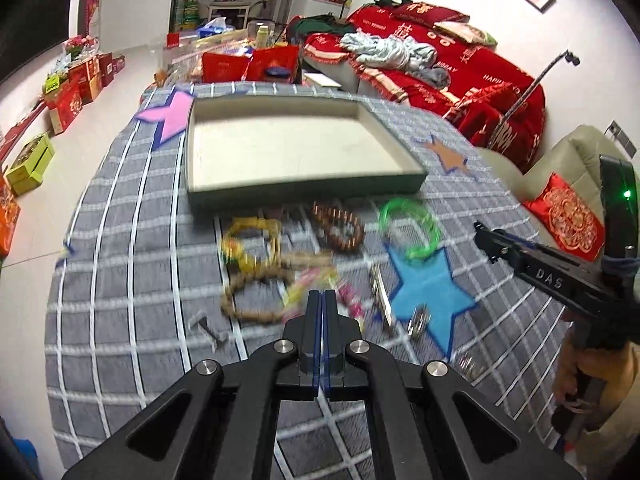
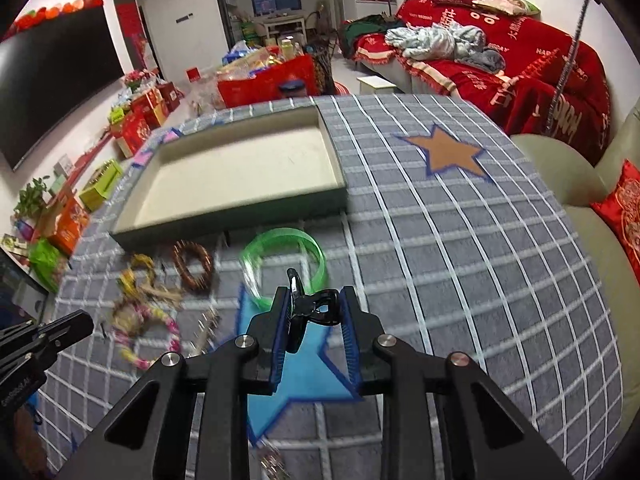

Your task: Organize jewelry

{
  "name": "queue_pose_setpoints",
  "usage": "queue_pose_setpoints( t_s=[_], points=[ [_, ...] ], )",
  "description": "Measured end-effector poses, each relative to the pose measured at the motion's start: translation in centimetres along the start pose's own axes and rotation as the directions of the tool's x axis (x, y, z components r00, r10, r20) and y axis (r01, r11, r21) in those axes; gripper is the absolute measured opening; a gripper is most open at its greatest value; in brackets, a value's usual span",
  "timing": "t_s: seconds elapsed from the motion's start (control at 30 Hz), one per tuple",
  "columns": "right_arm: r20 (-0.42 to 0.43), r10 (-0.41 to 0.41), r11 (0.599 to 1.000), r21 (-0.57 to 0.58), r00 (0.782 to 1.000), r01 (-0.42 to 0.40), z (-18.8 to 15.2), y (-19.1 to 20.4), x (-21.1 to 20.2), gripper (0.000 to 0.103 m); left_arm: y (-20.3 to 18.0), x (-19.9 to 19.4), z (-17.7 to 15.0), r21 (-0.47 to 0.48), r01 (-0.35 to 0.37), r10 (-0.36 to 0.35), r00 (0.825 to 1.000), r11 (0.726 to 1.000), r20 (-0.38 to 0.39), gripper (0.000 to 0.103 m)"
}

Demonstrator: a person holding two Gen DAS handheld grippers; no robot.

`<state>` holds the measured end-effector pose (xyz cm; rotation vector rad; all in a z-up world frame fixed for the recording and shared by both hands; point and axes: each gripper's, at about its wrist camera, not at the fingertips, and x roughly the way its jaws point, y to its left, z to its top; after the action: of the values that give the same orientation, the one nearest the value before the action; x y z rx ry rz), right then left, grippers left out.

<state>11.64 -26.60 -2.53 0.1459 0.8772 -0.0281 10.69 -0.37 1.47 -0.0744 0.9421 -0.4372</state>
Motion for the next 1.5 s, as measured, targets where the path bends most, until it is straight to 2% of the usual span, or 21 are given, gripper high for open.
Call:
queue_pose_setpoints(
  t_s=[0.17, 0.27, 0.47, 0.63, 0.93, 0.97, 1.0, 1.03, 1.1, 1.2, 1.3, 1.5],
  points=[
    [0.020, 0.023, 1.000, -0.011, 1.000, -0.023, 2.9, 1.2, 0.7, 0.027, 0.4, -0.2, 3.7, 0.027, 0.001, -0.002, 0.999, 1.000, 0.049, 0.018],
    [0.023, 0.036, 0.999, -0.019, 0.999, -0.036, 3.3, 1.8, 1.0, 0.027, 0.7, 0.0, 4.2, 0.035, -0.018, 0.016, 0.999, 0.999, 0.049, 0.018],
    [-0.012, 0.068, 0.998, -0.004, 0.998, -0.068, 2.0, 1.9, 1.7, 0.027, 1.3, 1.8, 0.9, 0.022, -0.127, 0.128, 0.992, 0.992, -0.022, 0.019],
    [-0.025, 0.080, 0.997, 0.006, 0.997, -0.080, 0.6, 1.5, 1.2, 0.027, 2.4, 2.6, -1.6, -0.043, -0.124, 0.121, 0.990, 0.991, -0.071, 0.019],
    [-0.015, 0.098, 0.995, 0.010, 0.995, -0.097, -0.3, 1.7, 0.2, 0.027, 2.6, 2.3, -3.0, -0.070, -0.156, 0.151, 0.986, 0.985, -0.074, 0.019],
    [-0.015, 0.100, 0.995, 0.009, 0.995, -0.100, -0.4, 1.7, 0.1, 0.027, 2.6, 2.2, -3.0, -0.072, -0.159, 0.153, 0.985, 0.985, -0.075, 0.022],
    [-0.015, 0.102, 0.995, 0.009, 0.995, -0.102, -0.5, 1.8, 0.0, 0.027, 2.6, 2.2, -3.1, -0.072, -0.160, 0.154, 0.985, 0.984, -0.078, 0.069],
    [-0.015, 0.103, 0.995, 0.010, 0.995, -0.103, -0.6, 1.8, 0.0, 0.027, 2.6, 2.2, -3.0, -0.073, -0.161, 0.155, 0.984, 0.984, -0.084, 0.103],
    [-0.014, 0.103, 0.995, 0.013, 0.995, -0.103, -0.7, 1.7, -0.1, 0.027, 2.7, 2.9, -3.1, -0.059, -0.196, 0.191, 0.978, 0.979, -0.079, 0.103],
    [-0.014, 0.103, 0.995, 0.016, 0.995, -0.103, -0.8, 1.6, -0.1, 0.027, 2.5, 4.3, -3.4, -0.032, -0.188, 0.185, 0.980, 0.982, -0.075, 0.103],
    [-0.013, 0.107, 0.994, 0.017, 0.994, -0.107, -0.9, 1.6, -0.1, 0.027, 2.8, 6.1, -3.6, -0.048, -0.242, 0.239, 0.969, 0.969, -0.066, 0.103],
    [-0.007, 0.114, 0.993, 0.013, 0.993, -0.114, -1.4, 1.6, -0.3, 0.027, 3.2, 10.2, -3.3, -0.090, -0.224, 0.215, 0.971, 0.970, -0.101, 0.101]
  ],
)
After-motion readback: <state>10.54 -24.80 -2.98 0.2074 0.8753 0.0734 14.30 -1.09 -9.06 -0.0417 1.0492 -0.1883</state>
